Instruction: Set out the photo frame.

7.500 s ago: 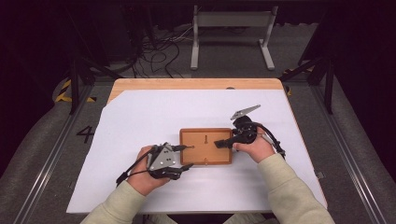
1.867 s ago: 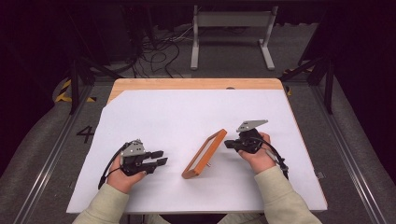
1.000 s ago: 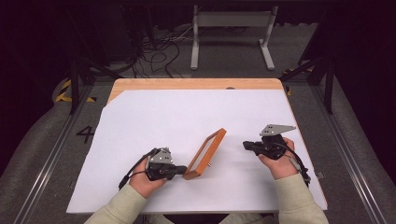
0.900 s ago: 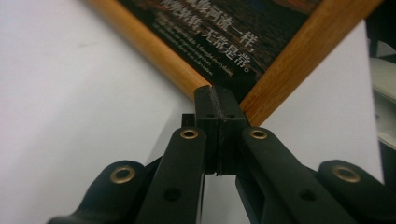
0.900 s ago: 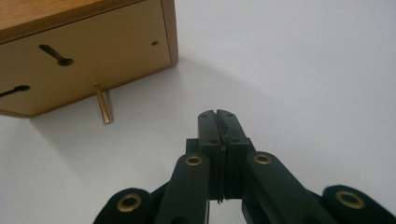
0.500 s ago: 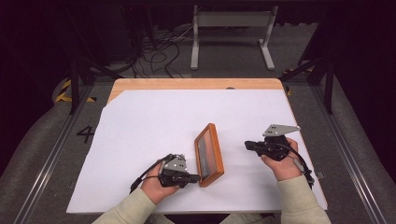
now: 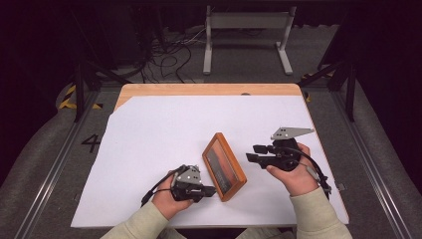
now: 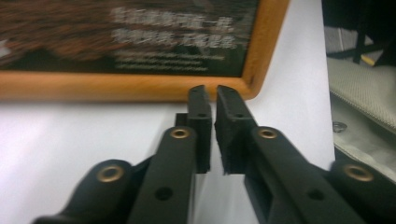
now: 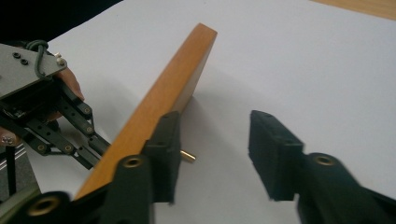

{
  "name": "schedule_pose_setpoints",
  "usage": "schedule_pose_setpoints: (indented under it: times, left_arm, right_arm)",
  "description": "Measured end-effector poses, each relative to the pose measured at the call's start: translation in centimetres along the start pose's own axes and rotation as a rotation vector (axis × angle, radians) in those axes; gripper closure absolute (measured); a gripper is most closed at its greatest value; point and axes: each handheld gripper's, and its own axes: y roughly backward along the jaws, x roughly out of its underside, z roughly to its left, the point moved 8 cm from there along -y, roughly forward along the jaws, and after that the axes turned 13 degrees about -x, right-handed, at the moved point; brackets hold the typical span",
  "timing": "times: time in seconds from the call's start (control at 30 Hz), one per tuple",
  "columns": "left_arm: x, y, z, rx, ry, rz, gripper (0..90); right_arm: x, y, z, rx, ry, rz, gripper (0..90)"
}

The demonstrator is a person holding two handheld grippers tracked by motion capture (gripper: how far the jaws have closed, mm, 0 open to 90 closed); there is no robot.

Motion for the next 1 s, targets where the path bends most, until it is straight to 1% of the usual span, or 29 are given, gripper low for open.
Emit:
schedule_pose_setpoints:
  times: [0.03, 0.07, 0.13, 0.23, 0.33, 0.4, 0.47, 0.57, 0.6, 0.63, 0.67, 0.73, 0.77, 0.9, 0.93, 1.0]
  left_arm:
    - [0.1, 0.4, 0.4, -0.011, 0.014, -0.002, 81.0]
    - [0.2, 0.7, 0.7, -0.019, 0.016, -0.006, 79.5]
    - [0.5, 1.2, 1.2, -0.033, 0.030, -0.007, 76.7]
    - [1.1, 2.2, 2.2, -0.057, 0.057, -0.019, 72.3]
    - [1.6, 3.2, 3.3, -0.084, 0.089, -0.037, 68.8]
    - [1.9, 3.7, 3.8, -0.102, 0.100, -0.045, 65.8]
    - [2.2, 4.2, 4.2, -0.118, 0.110, -0.048, 64.6]
    - [2.4, 4.6, 4.6, -0.127, 0.122, -0.054, 63.0]
    - [2.5, 4.8, 4.8, -0.134, 0.134, -0.059, 63.0]
    - [2.6, 4.9, 4.9, -0.133, 0.136, -0.063, 62.7]
    - [2.6, 5.0, 4.9, -0.134, 0.145, -0.064, 62.6]
    - [2.6, 5.1, 5.0, -0.132, 0.147, -0.066, 62.6]
    - [2.6, 5.1, 5.0, -0.130, 0.149, -0.066, 62.6]
    - [2.7, 5.1, 5.0, -0.131, 0.149, -0.065, 62.5]
    - [2.7, 5.1, 5.0, -0.132, 0.154, -0.064, 62.5]
    - [2.8, 5.1, 5.1, -0.135, 0.158, -0.067, 62.5]
  right_arm:
    - [-0.4, -0.2, 0.3, 0.012, 0.010, 0.006, 46.5]
    - [-0.9, -0.6, 0.7, 0.006, 0.013, 0.019, 43.2]
    - [-1.3, -1.2, 1.2, -0.012, -0.007, 0.046, 38.1]
    - [-1.6, -2.5, 1.9, -0.030, -0.022, 0.093, 35.9]
    - [-1.7, -3.5, 2.3, -0.042, -0.025, 0.134, 35.9]
    - [-1.6, -4.4, 2.3, -0.040, -0.044, 0.175, 34.8]
    - [-1.4, -5.1, 2.3, -0.034, -0.050, 0.214, 34.9]
    - [-1.3, -6.0, 2.2, -0.041, -0.061, 0.245, 39.0]
    - [-1.3, -6.0, 2.2, -0.041, -0.061, 0.245, 39.0]
    - [-1.1, -6.4, 2.1, -0.038, -0.072, 0.269, 39.1]
    - [-1.0, -6.7, 2.0, -0.030, -0.071, 0.288, 39.5]
    - [-0.8, -7.3, 2.0, -0.036, -0.076, 0.317, 43.0]
    - [-0.8, -7.4, 2.0, -0.039, -0.083, 0.323, 43.5]
    - [-0.7, -8.2, 1.9, -0.032, -0.093, 0.368, 50.1]
    - [-0.6, -8.4, 1.9, -0.038, -0.092, 0.375, 52.6]
    - [-0.5, -8.6, 2.0, -0.048, -0.106, 0.392, 54.7]
